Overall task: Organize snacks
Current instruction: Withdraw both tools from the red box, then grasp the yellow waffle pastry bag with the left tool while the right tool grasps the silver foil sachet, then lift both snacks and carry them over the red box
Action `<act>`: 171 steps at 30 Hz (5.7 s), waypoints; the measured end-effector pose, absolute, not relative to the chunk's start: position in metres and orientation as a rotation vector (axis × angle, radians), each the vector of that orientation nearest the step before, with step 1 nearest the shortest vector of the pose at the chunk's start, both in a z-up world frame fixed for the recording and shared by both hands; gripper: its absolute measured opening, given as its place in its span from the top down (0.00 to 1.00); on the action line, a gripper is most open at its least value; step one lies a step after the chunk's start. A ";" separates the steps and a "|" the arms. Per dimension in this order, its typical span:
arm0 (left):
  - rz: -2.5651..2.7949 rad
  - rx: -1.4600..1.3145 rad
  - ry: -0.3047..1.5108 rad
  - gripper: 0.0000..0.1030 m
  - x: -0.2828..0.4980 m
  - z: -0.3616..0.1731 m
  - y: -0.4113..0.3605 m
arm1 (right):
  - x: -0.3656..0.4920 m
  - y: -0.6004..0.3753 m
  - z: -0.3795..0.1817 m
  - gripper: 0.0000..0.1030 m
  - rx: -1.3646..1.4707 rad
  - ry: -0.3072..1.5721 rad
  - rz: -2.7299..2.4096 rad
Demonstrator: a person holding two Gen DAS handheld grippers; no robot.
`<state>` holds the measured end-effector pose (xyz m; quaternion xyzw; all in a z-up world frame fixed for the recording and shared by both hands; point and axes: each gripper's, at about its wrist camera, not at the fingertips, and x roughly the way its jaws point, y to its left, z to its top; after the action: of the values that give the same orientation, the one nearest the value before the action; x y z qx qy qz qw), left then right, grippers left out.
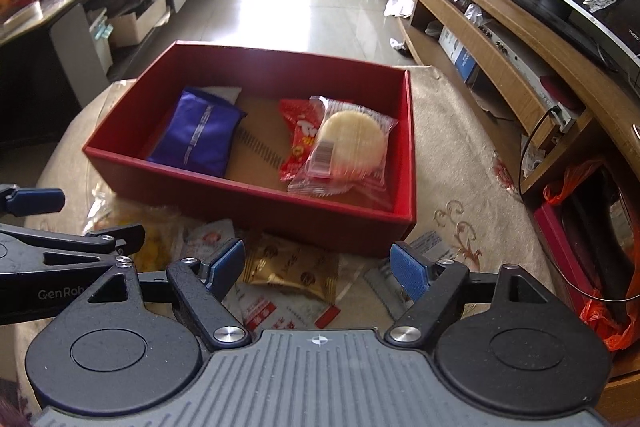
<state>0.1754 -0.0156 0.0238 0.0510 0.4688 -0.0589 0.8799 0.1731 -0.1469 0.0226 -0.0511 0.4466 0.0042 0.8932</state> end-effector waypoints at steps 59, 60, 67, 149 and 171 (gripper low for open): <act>-0.070 -0.130 1.208 0.33 0.186 -0.020 0.059 | 0.210 -0.079 -0.041 0.10 -0.210 1.040 0.133; -0.064 -0.125 1.208 0.33 0.185 -0.020 0.060 | 0.207 -0.075 -0.043 0.10 -0.246 1.031 0.128; -0.064 -0.117 1.212 0.29 0.184 -0.020 0.061 | 0.193 -0.065 -0.038 0.35 -0.318 0.989 0.166; -0.246 0.132 1.101 0.34 0.169 -0.010 0.015 | 0.164 -0.144 -0.011 0.36 -0.238 0.987 0.119; -0.226 0.011 0.979 0.35 0.197 0.040 0.030 | 0.185 -0.183 0.037 0.36 -0.088 0.851 0.059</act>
<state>0.1967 0.0295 0.0400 0.0054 0.4693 -0.1085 0.8764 0.1846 -0.1827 0.0375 -0.0427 0.4126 0.0286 0.9095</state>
